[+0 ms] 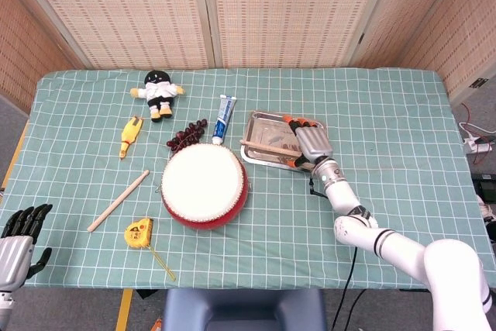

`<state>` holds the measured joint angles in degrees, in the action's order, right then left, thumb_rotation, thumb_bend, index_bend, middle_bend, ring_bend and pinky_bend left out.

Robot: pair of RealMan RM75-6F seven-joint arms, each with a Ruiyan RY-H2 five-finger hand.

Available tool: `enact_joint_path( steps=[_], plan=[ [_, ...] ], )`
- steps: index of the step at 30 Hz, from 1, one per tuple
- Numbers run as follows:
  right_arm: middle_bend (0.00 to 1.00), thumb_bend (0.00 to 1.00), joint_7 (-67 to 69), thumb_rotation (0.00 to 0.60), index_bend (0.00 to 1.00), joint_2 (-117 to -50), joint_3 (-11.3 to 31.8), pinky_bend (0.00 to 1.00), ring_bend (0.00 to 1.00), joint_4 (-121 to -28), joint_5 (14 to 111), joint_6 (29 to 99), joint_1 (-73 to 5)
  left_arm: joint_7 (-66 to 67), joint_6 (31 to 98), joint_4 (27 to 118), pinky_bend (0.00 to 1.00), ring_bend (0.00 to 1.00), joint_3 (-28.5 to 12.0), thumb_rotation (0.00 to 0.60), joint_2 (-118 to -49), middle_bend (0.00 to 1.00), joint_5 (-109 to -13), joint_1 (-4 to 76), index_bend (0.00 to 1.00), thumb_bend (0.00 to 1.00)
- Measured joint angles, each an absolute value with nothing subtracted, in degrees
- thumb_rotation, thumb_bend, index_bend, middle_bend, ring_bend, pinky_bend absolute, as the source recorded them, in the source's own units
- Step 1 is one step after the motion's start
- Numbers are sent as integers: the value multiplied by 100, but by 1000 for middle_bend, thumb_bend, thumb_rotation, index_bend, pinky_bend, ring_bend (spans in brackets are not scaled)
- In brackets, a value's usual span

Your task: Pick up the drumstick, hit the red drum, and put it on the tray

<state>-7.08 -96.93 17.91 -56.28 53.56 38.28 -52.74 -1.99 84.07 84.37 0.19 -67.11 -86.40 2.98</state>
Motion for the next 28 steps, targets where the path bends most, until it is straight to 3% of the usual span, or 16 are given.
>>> enact_joint_path(
  steps=[6, 9, 14, 18, 28],
  plan=[
    [143, 129, -765, 600, 224, -8969, 1590, 190, 99, -6825, 5792, 4703, -4728, -252, 8404, 8407, 51, 36, -27, 600, -6711, 66, -8654, 345, 62, 343],
    [150, 162, -793, 600, 250, -8412, 1411, 190, 105, -7646, 6073, 5293, -4279, -228, 8413, 8434, 51, 36, -66, 600, -6706, 65, -8664, 376, 61, 344],
    [150, 176, -728, 600, 255, -7312, 937, 190, 105, -8982, 6740, 6480, -3249, -119, 8505, 8524, 49, 36, -132, 600, -6690, 62, -8685, 400, 61, 343],
    [149, 175, -498, 600, 255, -6675, 494, 190, 104, -9499, 7420, 7359, -2466, 32, 8596, 8638, 48, 36, -195, 600, -6690, 58, -8701, 418, 62, 343],
    [149, 176, 293, 600, 216, -6294, -348, 174, 73, -9717, 8907, 9070, -1042, 389, 8733, 8942, 47, 36, -293, 600, -6663, 54, -8702, 445, 61, 343]
  ],
)
